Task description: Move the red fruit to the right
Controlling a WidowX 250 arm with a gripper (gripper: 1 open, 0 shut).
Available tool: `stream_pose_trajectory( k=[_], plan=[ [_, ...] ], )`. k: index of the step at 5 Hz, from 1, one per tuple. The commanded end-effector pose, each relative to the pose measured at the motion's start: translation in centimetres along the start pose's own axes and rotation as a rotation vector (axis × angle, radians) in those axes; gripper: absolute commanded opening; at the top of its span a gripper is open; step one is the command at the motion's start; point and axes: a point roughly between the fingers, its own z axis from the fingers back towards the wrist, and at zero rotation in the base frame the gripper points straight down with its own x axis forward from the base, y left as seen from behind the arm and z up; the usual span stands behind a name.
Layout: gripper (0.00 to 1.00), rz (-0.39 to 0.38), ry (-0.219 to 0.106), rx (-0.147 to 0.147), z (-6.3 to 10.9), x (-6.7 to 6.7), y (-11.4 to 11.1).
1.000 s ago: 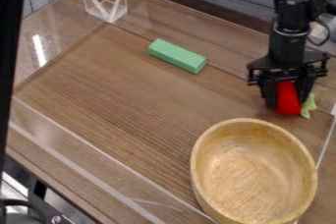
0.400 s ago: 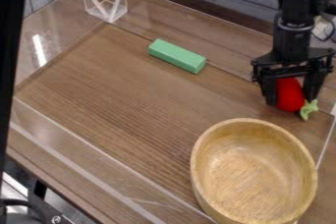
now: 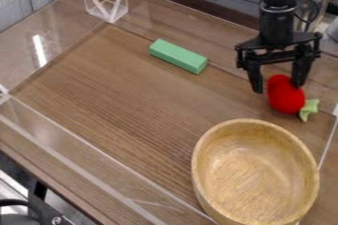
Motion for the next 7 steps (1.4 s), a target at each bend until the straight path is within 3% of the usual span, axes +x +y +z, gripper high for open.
stream_pose_trajectory(
  k=[1,2,4,6,7],
  plan=[
    [1.00,-0.034,-0.061,-0.059,3.1,-0.2,-0.3],
    [1.00,-0.004,-0.074,-0.066,3.8,-1.2,-1.3],
    [1.00,-0.022,-0.102,-0.092,5.1,0.6,-0.7],
    [1.00,-0.041,-0.136,-0.118,7.0,3.1,2.0],
    [1.00,-0.027,-0.161,-0.131,7.6,3.7,3.3]
  ],
)
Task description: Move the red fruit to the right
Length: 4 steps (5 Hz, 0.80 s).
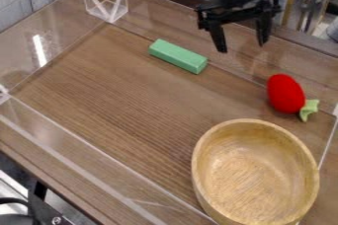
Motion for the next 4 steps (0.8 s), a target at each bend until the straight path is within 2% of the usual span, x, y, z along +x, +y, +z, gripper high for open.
stream_pose_trajectory(
  k=[1,2,3,4],
  plan=[
    [1.00,-0.015,-0.093,-0.046,2.3,0.6,0.4],
    [1.00,-0.070,-0.118,-0.058,2.3,1.1,0.8],
    [1.00,-0.124,-0.147,-0.058,2.3,1.3,1.3],
    [1.00,-0.186,-0.174,-0.058,4.0,1.3,0.7]
  ],
)
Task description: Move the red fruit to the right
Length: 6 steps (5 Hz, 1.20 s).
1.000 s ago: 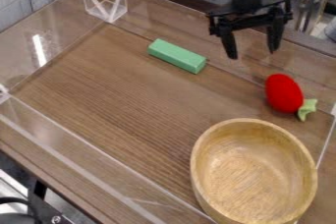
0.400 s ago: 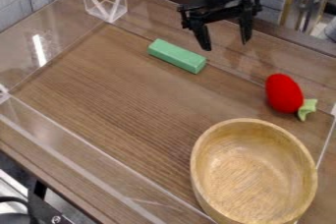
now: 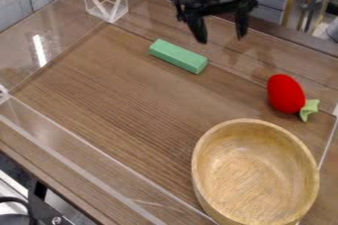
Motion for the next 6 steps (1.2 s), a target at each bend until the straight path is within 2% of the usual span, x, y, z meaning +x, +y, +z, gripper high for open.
stream_pose_trajectory(
  k=[1,3,4,5,6],
  plan=[
    [1.00,-0.081,-0.110,-0.023,3.7,1.3,-1.5],
    [1.00,-0.034,-0.165,0.026,2.5,0.6,-1.3],
    [0.00,-0.052,-0.183,0.046,1.7,0.8,-0.5],
    [1.00,-0.078,-0.210,0.064,1.1,0.9,0.1],
    [1.00,-0.134,-0.236,0.072,1.5,1.2,0.6]
  ],
)
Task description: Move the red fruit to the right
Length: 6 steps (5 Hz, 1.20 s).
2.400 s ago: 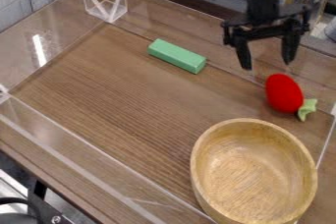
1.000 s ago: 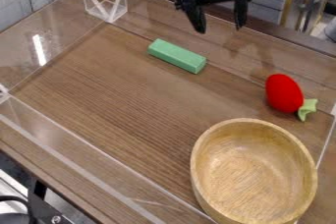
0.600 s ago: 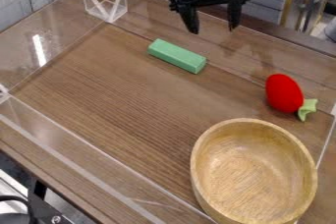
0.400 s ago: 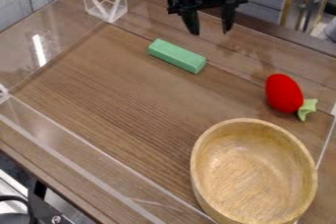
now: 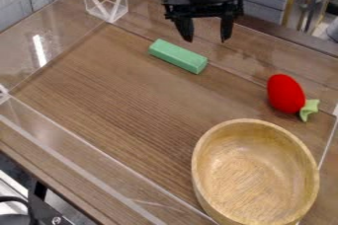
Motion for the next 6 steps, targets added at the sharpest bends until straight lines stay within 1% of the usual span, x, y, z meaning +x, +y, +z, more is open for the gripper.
stream_pose_trajectory(
  k=[1,2,3,4,5,6],
  plan=[
    [1.00,-0.043,-0.104,-0.026,3.2,1.9,0.1],
    [1.00,0.048,-0.141,0.017,2.5,1.3,-0.5],
    [1.00,0.123,-0.162,0.044,2.6,0.1,-1.6],
    [1.00,0.195,-0.185,0.067,2.6,-0.7,-2.5],
    [1.00,0.172,-0.189,0.056,3.4,-0.8,-2.3],
    [1.00,0.216,-0.167,0.081,3.2,-1.0,-1.5]
  ],
)
